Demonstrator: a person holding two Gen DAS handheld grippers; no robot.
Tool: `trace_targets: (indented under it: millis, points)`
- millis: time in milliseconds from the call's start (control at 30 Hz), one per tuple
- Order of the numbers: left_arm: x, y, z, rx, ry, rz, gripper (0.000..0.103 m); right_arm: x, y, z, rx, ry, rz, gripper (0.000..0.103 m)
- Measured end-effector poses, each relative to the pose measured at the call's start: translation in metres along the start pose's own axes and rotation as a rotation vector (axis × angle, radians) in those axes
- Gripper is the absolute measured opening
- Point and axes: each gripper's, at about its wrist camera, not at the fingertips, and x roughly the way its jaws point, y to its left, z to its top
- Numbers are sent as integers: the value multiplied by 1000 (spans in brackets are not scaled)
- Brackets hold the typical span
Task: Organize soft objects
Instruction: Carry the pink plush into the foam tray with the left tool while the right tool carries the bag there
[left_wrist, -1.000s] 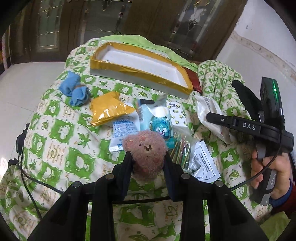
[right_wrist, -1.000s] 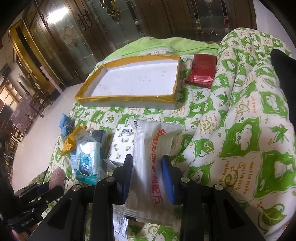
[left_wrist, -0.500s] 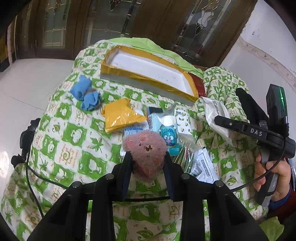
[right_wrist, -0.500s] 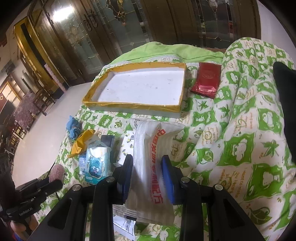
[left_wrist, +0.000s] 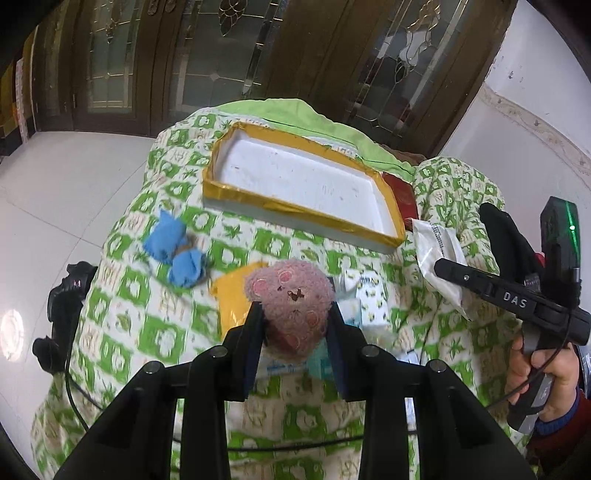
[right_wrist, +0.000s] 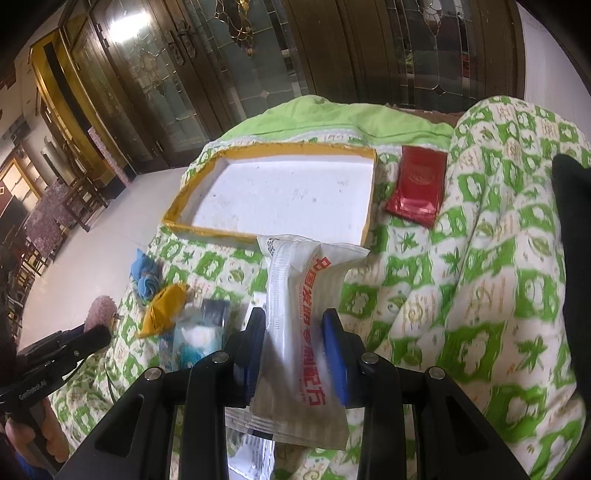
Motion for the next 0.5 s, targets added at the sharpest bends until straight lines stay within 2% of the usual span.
trace_targets:
  millis: [500]
  points:
    - [30,10,61,34,7,21,32,24,2,61,38,-36,11,34]
